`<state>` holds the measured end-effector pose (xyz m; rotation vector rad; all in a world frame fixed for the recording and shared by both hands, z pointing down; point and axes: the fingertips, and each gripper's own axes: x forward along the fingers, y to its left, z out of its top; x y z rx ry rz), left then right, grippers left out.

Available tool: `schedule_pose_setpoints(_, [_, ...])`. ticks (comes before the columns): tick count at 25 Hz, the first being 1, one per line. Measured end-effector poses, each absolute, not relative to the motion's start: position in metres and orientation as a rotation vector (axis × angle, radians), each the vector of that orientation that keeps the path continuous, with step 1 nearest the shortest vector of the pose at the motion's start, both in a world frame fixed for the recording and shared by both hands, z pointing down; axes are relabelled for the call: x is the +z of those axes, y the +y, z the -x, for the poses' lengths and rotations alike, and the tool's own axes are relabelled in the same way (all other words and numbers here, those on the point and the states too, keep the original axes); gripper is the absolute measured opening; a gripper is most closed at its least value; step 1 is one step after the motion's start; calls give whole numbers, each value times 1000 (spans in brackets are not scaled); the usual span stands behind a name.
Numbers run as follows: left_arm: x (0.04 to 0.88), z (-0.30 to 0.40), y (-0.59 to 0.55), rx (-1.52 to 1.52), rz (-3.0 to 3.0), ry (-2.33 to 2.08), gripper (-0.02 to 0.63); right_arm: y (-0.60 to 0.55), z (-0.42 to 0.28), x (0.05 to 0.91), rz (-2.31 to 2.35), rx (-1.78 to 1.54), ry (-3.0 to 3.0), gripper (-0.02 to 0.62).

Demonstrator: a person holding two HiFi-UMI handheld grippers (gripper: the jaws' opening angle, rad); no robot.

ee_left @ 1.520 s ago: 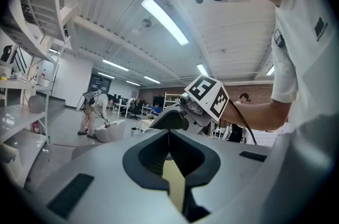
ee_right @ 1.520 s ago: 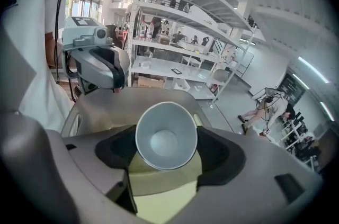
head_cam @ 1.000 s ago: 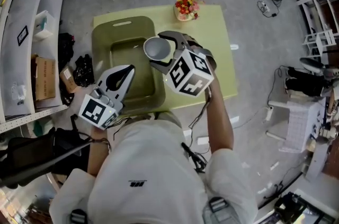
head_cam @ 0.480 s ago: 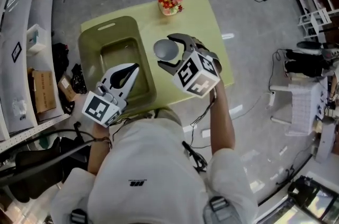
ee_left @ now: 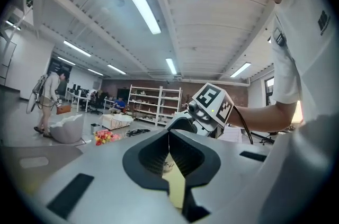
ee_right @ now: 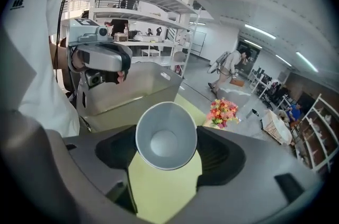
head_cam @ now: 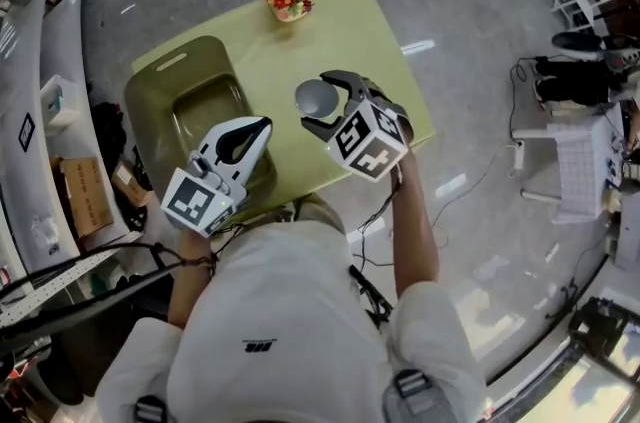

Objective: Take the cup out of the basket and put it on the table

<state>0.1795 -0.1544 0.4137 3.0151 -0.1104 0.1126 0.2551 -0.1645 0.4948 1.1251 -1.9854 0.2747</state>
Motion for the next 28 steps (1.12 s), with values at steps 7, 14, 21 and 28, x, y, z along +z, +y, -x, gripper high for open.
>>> schedule_pose_setpoints(7, [421, -215, -138, 167, -3013, -1, 12, -139, -286, 539, -1203, 389, -1932, 346])
schedule_pose_setpoints(14, [426, -243, -126, 210, -3010, 100, 12, -126, -304, 576, -1272, 460, -1899, 345])
schedule_pose_setpoints(21, [434, -271, -116, 276, -2997, 171, 12, -112, -326, 624, -1307, 566, -1867, 345])
schedule_pose_setpoints(28, [443, -286, -114, 315, -2985, 220, 12, -109, -337, 661, -1345, 579, -1812, 346])
